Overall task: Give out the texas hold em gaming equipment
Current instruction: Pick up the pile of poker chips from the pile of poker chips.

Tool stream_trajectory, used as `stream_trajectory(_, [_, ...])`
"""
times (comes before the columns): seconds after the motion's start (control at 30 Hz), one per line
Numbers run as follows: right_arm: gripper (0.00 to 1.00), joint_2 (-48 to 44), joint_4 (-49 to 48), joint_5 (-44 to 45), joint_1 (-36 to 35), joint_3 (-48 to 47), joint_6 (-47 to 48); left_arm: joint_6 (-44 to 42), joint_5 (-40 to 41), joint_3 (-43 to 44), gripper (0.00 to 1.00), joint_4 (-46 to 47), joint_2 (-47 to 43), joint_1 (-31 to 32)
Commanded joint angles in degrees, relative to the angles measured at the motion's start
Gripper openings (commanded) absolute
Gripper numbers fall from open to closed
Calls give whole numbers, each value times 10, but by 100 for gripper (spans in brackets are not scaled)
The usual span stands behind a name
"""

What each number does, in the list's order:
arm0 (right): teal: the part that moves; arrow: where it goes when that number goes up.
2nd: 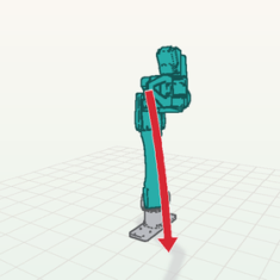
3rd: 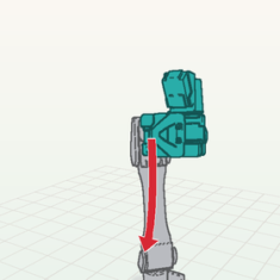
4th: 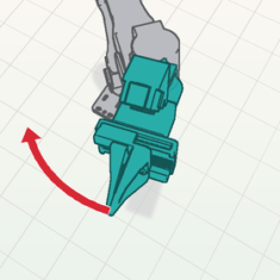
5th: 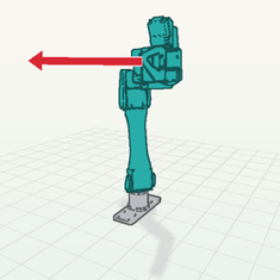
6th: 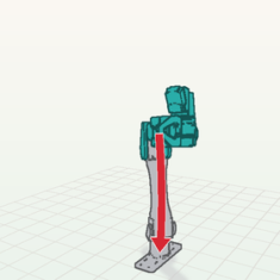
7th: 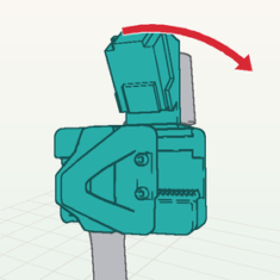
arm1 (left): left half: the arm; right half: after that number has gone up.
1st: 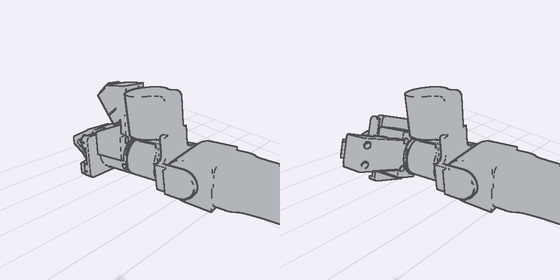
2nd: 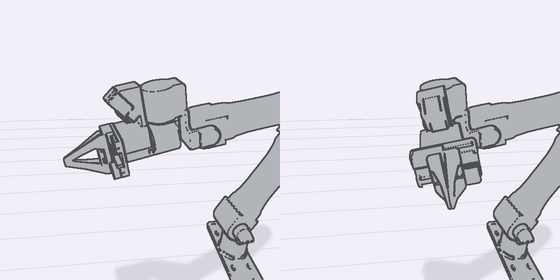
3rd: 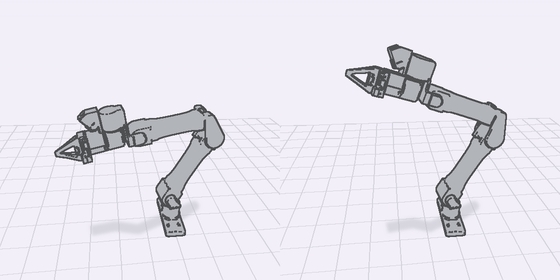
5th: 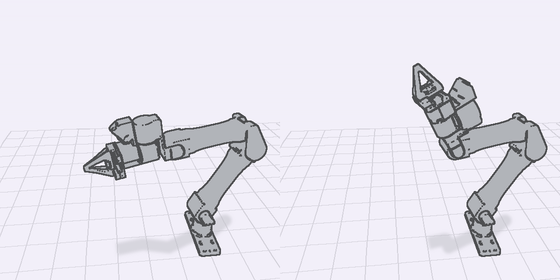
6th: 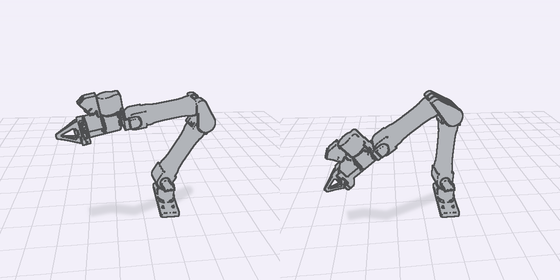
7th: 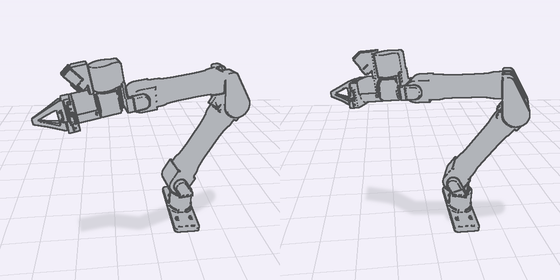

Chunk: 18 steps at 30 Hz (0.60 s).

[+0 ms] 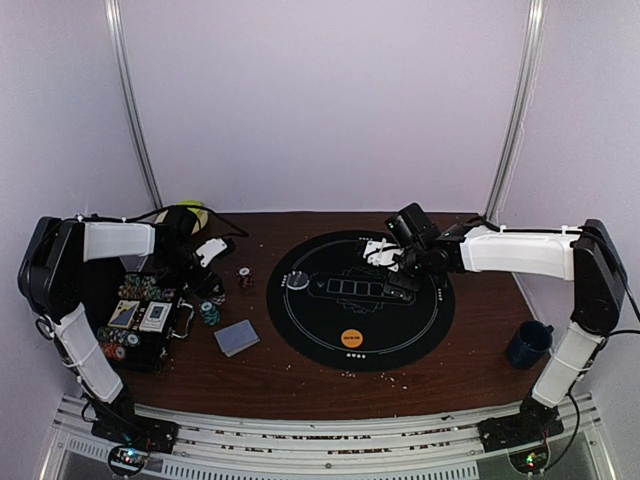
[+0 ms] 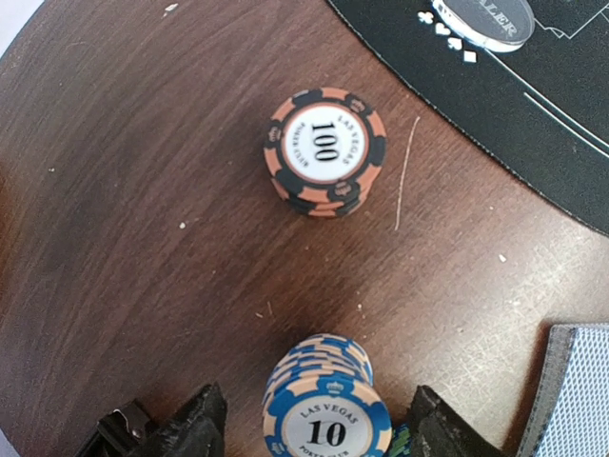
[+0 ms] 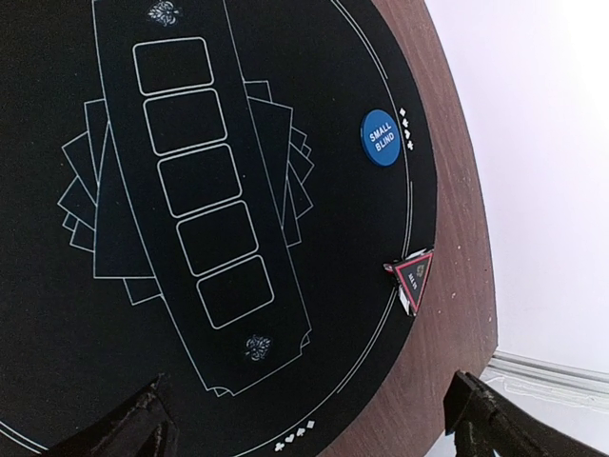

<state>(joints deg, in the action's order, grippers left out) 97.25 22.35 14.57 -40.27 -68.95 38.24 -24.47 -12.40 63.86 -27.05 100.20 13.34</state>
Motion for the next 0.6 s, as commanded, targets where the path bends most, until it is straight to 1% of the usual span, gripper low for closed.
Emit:
stream_trajectory(0.0, [100, 8, -10, 16, -5, 9, 3, 1, 0, 0, 67, 12, 6, 1])
stream_trajectory(0.37, [100, 8, -12, 20, -7, 10, 4, 1, 1, 0, 53, 13, 8, 1])
stream_trajectory(0.43, [100, 9, -12, 20, -8, 10, 4, 0, -1, 0, 49, 12, 8, 0])
stream_trajectory(0.5, [100, 9, -13, 22, -8, 11, 5, 0, -1, 0, 46, 13, 7, 1])
stream_trajectory(0.57, [100, 9, -15, 25, -9, 12, 7, 0, -2, 0, 38, 13, 5, 1])
